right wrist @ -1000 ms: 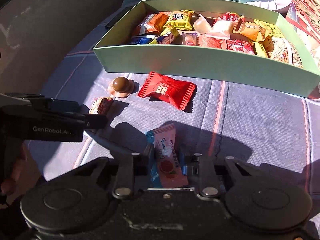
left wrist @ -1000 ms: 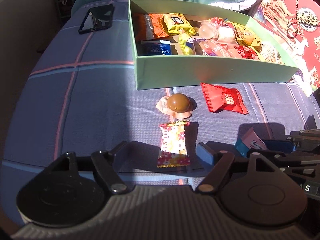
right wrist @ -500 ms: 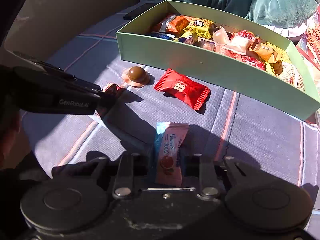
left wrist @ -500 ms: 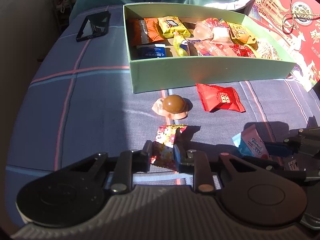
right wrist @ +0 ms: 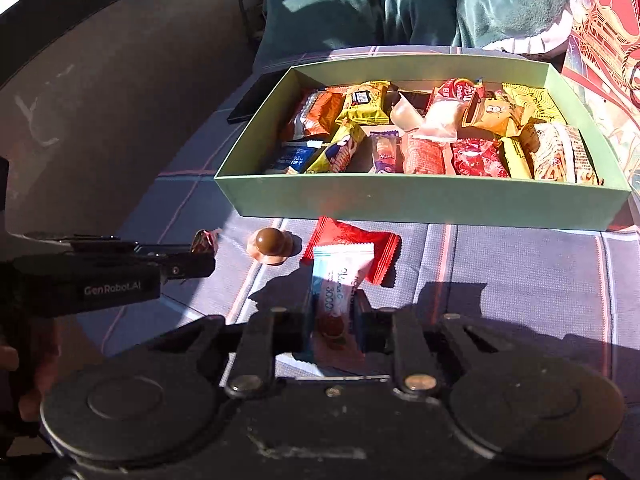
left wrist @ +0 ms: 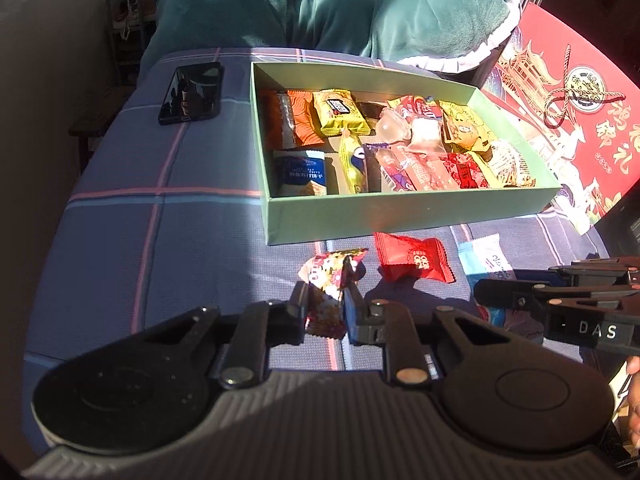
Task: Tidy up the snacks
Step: 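Lower both held snacks into the green box and open both grippers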
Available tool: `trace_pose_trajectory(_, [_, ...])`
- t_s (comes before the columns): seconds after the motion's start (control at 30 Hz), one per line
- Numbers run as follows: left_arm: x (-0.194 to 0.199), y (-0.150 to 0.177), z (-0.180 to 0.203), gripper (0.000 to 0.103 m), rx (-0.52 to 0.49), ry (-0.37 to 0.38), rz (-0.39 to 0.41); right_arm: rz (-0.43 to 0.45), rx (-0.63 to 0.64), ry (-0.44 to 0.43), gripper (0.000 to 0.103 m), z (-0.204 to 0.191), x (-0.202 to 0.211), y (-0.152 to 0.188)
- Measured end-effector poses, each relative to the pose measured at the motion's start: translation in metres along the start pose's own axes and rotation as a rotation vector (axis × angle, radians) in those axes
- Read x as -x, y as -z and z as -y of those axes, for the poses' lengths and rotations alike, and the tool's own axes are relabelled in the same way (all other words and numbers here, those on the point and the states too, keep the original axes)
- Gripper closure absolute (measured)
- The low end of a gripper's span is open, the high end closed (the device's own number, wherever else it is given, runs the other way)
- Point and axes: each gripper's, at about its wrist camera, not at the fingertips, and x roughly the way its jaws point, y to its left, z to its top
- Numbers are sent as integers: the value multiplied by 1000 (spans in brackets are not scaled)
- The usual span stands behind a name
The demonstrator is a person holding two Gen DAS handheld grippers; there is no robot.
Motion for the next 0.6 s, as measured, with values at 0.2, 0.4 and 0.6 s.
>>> trace_pose_trajectory(0.2, [-9,-51,4,85,-27,-35,57,62,-131,-47,83,20,-3,-50])
trace_pose_trajectory(0.4, [-46,-89,13,85,-67,-94,33,60,-216,-58,83,31,-33,-90])
trace_pose_trajectory(0.6, [-71,-101,17,85,-80,-106,7,28,-245,-51,83,40,-63,-106])
